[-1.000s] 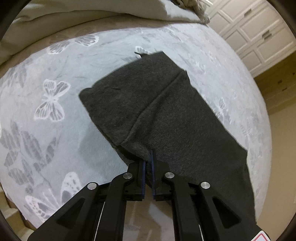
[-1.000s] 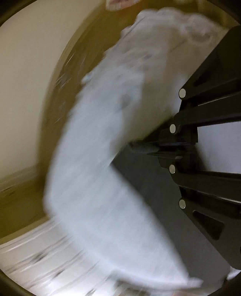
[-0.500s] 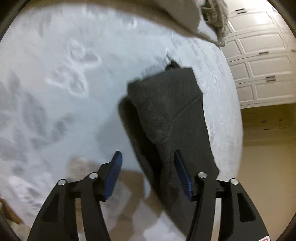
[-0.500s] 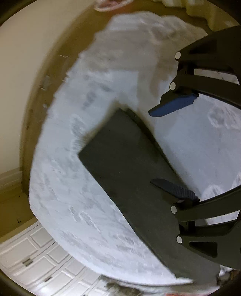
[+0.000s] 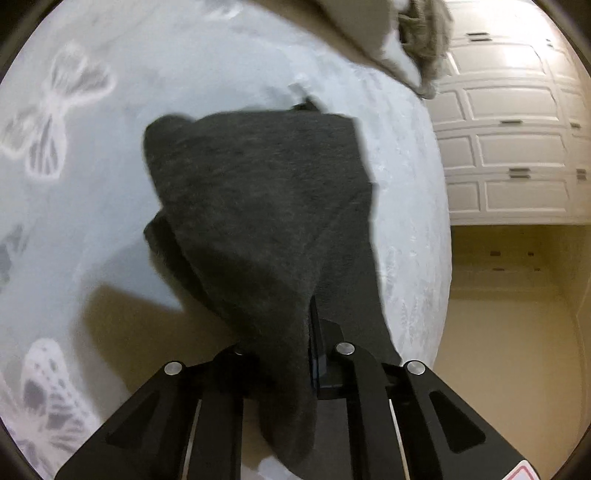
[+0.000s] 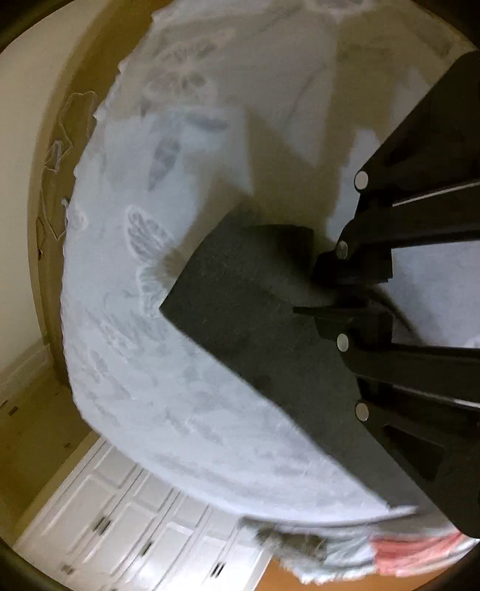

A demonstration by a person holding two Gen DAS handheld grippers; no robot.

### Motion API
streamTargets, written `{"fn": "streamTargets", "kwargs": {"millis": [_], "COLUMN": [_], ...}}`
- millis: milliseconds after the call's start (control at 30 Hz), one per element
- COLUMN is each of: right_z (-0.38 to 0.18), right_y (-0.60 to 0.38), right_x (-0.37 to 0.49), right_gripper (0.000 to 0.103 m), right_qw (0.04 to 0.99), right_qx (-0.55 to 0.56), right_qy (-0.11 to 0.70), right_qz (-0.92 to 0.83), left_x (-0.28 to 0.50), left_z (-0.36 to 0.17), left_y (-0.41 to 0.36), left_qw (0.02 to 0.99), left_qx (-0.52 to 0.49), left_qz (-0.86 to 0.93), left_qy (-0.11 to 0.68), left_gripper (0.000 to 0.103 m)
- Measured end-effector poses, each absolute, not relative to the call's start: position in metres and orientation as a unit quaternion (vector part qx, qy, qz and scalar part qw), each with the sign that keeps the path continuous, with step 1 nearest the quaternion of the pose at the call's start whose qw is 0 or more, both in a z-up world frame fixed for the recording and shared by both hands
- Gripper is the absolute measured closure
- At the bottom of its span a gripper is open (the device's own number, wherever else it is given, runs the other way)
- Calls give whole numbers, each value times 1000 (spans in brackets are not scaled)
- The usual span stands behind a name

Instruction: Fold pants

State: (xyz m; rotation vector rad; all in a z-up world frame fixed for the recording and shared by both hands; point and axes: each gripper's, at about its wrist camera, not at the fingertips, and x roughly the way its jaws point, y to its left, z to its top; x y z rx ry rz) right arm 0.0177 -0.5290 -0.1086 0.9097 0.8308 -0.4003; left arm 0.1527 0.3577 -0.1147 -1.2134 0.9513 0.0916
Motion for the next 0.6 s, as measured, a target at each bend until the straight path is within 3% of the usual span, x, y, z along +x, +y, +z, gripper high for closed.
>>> {"fn": "streamTargets", "kwargs": {"millis": [167,233,333,433,600], "right_z": [-44,-55,-119,-113,-101], "right_y": [-522,-522,-534,-537,-538], "right_x": [-10,-13,-6,-10,-18], "right_gripper": [97,97,96,95,80], "right_qw": [852,851,793,803,789], "right_qx": [376,341,344,348,340], "right_qy": [335,367,474,457,466], "right_qz": [-145,-157,-166,-156,-212], "left_x": [144,141,137,138,109], "left_z": [-68,-72,-108,-123,-77], "left_y": [354,357,364,366,344], "left_qw": [748,746,722,705,747], "left_qx": [-509,-493,-466,-481,-414], "left_qz": [6,12,52,48,125], "left_qy": [427,448,510,519,504], "left_gripper": [95,95,95,92,89]}}
